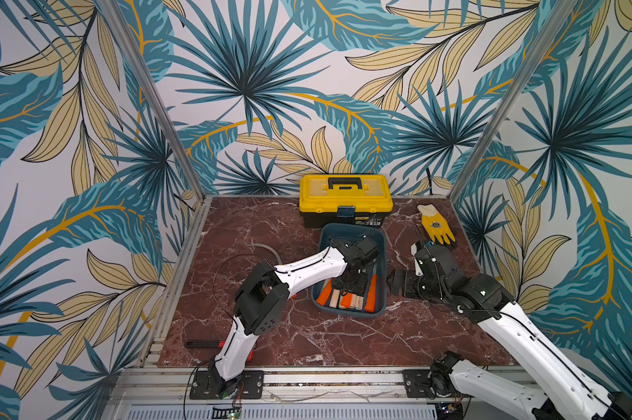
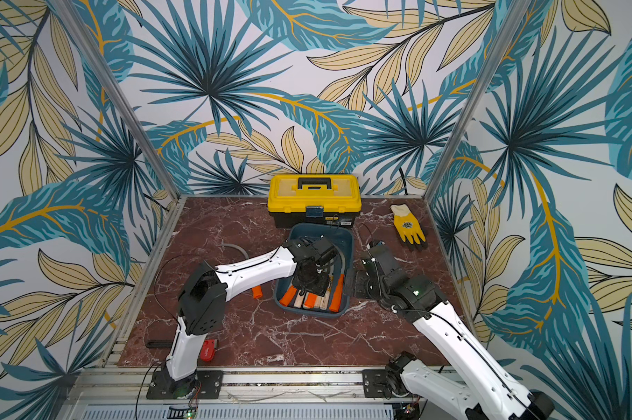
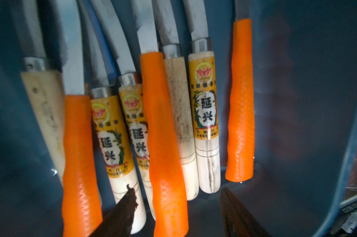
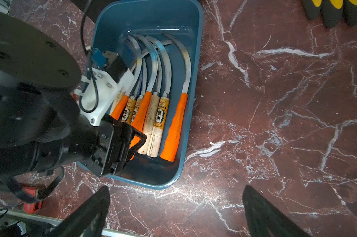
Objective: Put small sickles into storage boxes
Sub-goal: Place the sickle in the storage box, then pick up the sickle at the center of the board.
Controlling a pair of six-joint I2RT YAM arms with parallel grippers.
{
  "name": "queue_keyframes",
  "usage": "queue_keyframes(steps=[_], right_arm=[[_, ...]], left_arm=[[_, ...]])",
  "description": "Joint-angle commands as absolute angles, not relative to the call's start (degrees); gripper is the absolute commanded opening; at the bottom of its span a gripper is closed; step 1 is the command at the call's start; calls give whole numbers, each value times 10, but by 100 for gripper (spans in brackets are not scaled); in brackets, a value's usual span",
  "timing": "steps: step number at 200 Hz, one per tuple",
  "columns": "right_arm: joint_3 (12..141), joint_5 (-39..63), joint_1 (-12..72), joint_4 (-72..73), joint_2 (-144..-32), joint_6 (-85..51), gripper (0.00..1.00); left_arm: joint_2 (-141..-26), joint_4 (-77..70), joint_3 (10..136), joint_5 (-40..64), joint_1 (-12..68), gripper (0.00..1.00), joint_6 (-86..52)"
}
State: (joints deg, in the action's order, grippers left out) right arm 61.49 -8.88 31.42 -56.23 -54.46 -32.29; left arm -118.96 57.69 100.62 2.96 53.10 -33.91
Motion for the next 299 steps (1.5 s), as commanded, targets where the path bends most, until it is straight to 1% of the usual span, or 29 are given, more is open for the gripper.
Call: queue_keyframes(steps=[1, 3, 5, 14, 18, 26, 31, 38, 163, 299], right_arm=[[626, -72, 312, -540, -554, -313, 100], [626, -71, 312, -538, -555, -312, 100], [626, -70, 312, -537, -557, -312, 100], [627, -67, 313, -532, -561, -311, 100], [628, -65, 313, -529, -562, -311, 100], [629, -62, 313, -523, -566, -311, 100], [631, -59, 313, -520, -568, -311, 99], [633, -55, 313, -514, -572, -312, 99], [654, 27, 317, -401, -675, -322, 99], [731, 73, 348, -347, -814, -316, 99]], left_arm=[[-1143, 575, 1021, 13, 529, 76, -334], [-1141, 575, 1021, 13, 528, 77, -334], [-1140, 575, 1021, 12, 528, 80, -335], [-1133, 575, 1018, 10, 525, 83, -335], [-1130, 575, 1016, 8, 522, 88, -336], [-1121, 575, 1012, 7, 519, 91, -337], [-1117, 575, 1009, 7, 516, 97, -339], [-1109, 575, 1004, 6, 511, 100, -342], [-970, 575, 884, -10, 422, 99, -367], [-902, 574, 761, 16, 314, 100, -413]])
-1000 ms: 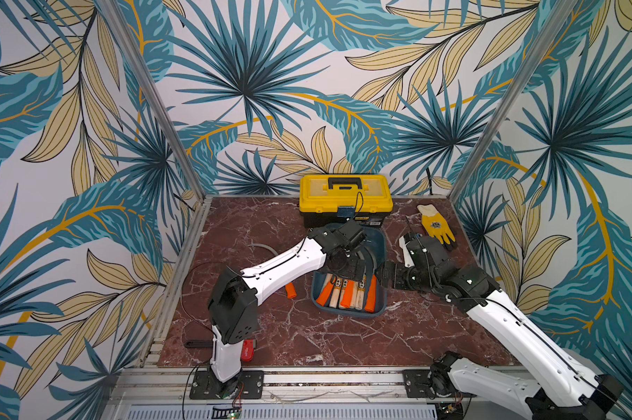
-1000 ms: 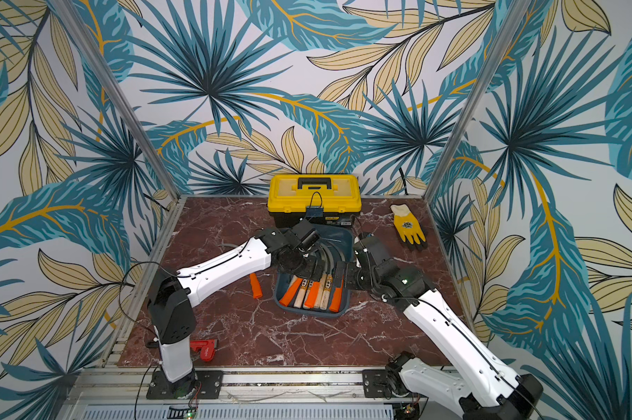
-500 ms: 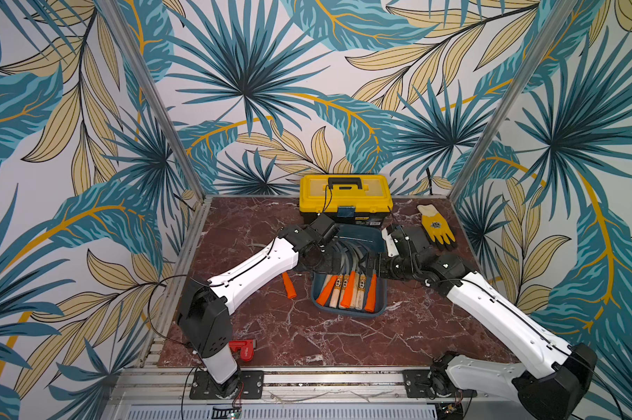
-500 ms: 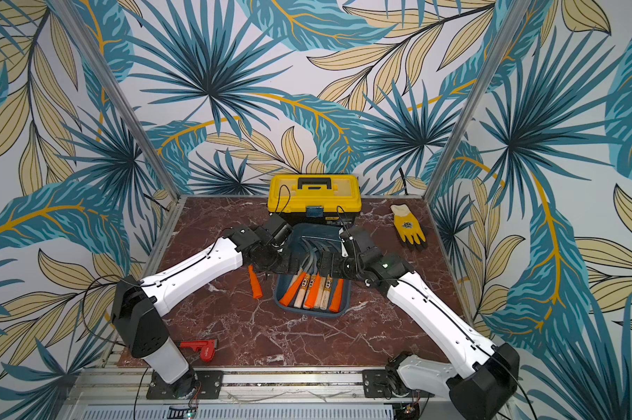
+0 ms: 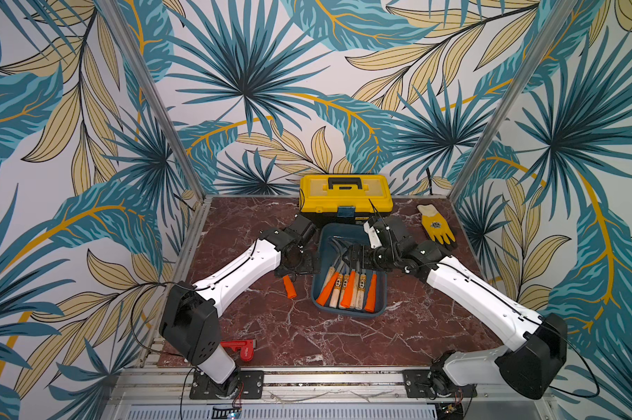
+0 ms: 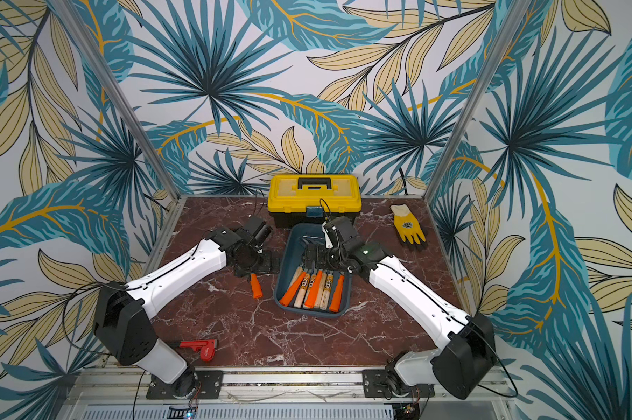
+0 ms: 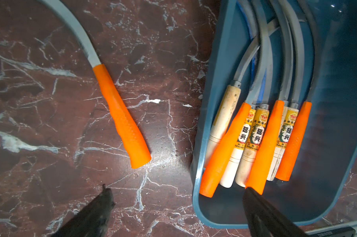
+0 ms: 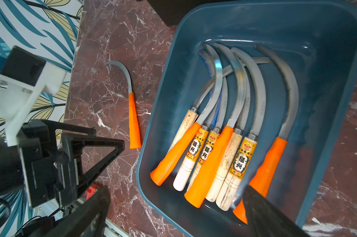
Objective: Put small sickles into storage boxes
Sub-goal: Pick up the sickle at the center of the board.
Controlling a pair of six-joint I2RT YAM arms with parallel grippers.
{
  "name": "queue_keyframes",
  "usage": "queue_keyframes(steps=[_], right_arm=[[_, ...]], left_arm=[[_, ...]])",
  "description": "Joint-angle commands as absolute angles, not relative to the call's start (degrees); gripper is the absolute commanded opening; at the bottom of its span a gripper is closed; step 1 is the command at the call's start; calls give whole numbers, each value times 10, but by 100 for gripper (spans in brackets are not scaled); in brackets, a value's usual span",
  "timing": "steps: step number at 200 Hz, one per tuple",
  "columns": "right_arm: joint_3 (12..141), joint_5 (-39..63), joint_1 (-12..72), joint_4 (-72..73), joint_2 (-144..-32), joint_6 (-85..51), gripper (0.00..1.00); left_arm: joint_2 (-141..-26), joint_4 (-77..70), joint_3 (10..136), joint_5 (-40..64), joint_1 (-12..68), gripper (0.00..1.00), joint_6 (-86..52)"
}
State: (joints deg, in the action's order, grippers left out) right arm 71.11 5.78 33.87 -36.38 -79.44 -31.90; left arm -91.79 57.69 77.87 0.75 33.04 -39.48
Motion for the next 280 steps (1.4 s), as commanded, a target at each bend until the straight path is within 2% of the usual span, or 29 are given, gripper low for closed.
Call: queue_keyframes(steps=[1, 86, 105, 158, 186, 280], right_arm=[[732, 73, 348, -347, -815, -316, 100], [766, 90, 371, -330, -883, -313, 100], [773, 95, 374, -329, -896, -312, 100], [788, 105, 377, -327, -923, -308, 100], [797, 108, 377, -329, -936, -305, 99], [813, 104, 377, -353, -950, -277, 100]], left_arm=[[-902, 574, 760, 16, 313, 99, -412], [-921, 573, 712, 8, 266, 98, -437], [-938, 571, 708, 11, 257, 93, -443], [-978, 572, 708, 8, 249, 67, -456], [-999, 562, 701, 16, 249, 59, -466], [-1047, 531, 680, 26, 253, 57, -483]])
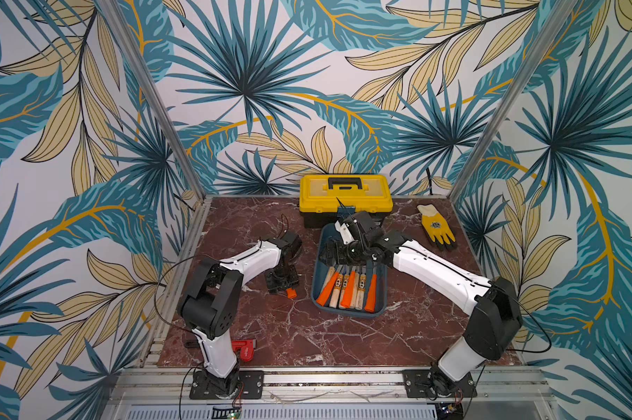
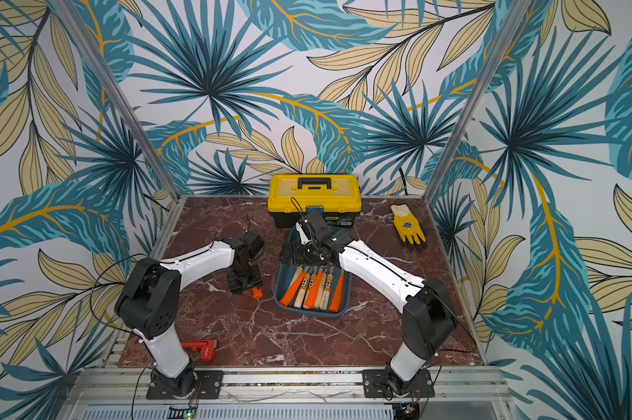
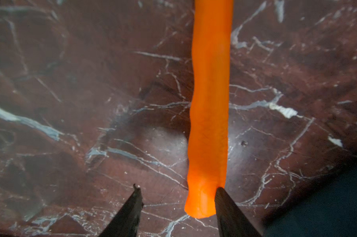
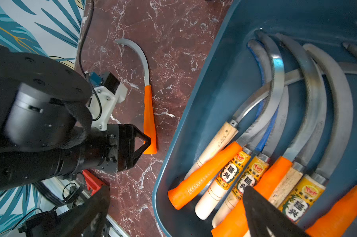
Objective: Put small sickles into storage boxes
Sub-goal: Pick up the sickle at the center of the board.
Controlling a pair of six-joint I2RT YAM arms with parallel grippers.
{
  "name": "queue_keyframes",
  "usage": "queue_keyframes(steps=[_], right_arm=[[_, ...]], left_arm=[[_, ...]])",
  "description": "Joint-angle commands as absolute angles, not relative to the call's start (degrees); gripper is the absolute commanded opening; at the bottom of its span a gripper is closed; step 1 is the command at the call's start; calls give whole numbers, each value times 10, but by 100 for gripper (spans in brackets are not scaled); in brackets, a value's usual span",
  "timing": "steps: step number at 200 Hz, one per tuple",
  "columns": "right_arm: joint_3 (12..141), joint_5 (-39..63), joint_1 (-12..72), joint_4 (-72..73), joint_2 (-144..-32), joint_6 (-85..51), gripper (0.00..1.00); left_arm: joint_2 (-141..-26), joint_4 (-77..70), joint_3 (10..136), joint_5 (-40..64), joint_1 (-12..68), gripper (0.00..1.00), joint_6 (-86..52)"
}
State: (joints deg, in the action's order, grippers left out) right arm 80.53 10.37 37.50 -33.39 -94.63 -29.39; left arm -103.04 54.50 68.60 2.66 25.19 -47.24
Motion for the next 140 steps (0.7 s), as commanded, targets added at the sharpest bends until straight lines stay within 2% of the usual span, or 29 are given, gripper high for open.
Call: queue_keyframes(steps=[1, 105, 129, 140], right_arm=[[814, 104, 377, -353, -950, -276, 100], [803, 90, 378, -365, -940, -269, 100], [796, 87, 378, -361, -936, -272, 100], [796, 87, 378, -361, -935, -273, 100]], left_arm=[[-1047, 531, 680, 26, 253, 57, -483], [-1080, 526, 707, 23, 267, 57, -484], [-1083, 526, 706, 19, 267, 51, -478], [-1084, 524, 704, 18, 268, 46, -476]])
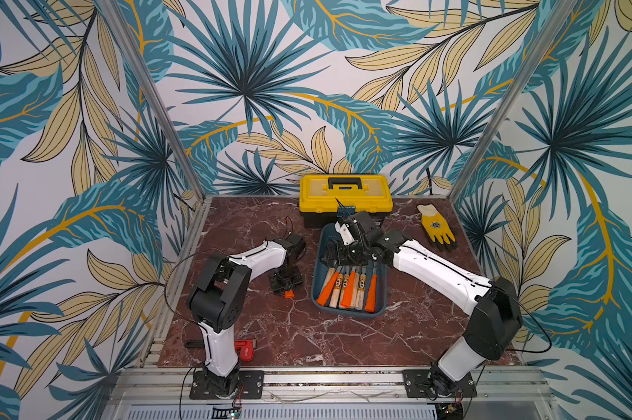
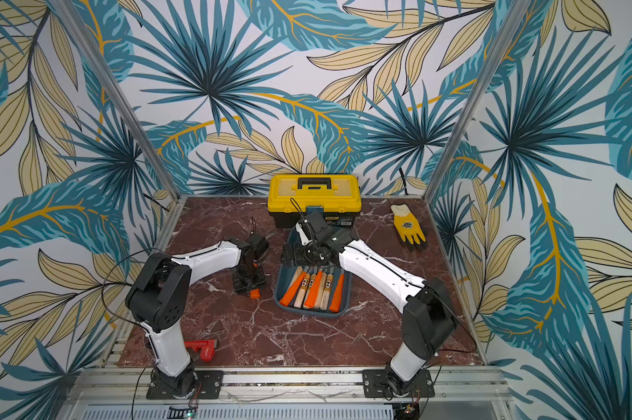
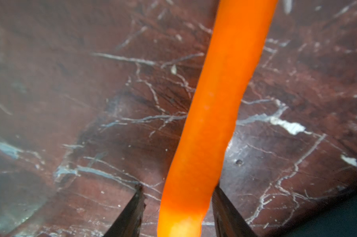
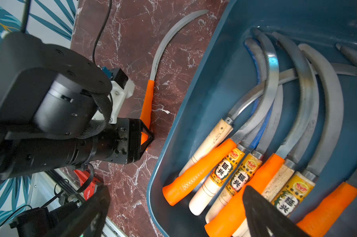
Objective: Put small sickles into storage boxes
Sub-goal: Pick up the sickle at the center of the board.
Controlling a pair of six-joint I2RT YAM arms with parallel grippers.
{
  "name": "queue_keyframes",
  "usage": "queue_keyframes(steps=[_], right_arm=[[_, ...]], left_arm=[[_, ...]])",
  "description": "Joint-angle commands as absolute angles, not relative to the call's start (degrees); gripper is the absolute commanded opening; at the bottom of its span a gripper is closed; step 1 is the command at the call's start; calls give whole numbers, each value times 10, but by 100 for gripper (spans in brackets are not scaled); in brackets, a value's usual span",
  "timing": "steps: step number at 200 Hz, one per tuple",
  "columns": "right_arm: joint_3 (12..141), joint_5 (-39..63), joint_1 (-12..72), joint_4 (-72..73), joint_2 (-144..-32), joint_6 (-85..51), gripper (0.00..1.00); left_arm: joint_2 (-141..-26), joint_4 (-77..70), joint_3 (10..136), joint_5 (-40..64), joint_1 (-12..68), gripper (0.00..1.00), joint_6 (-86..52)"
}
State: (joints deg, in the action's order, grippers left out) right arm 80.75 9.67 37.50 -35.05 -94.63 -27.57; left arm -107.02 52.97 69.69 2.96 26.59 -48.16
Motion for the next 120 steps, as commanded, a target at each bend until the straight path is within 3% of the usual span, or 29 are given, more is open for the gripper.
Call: queue_keyframes(steps=[1, 30, 64, 120], right_arm=[[796, 87, 378, -361, -935, -273, 100], [795, 86, 378, -360, -933, -276, 100], [794, 86, 378, -360, -929, -281, 100], [795, 83, 378, -359, -925, -285, 100]], left_arm=[[-1084, 523, 704, 18, 268, 45, -476], [-1082, 514, 692, 11, 267, 42, -469], [-1075, 511, 682, -2, 268, 23, -458], [-1026, 512, 661, -16, 269, 14, -452]])
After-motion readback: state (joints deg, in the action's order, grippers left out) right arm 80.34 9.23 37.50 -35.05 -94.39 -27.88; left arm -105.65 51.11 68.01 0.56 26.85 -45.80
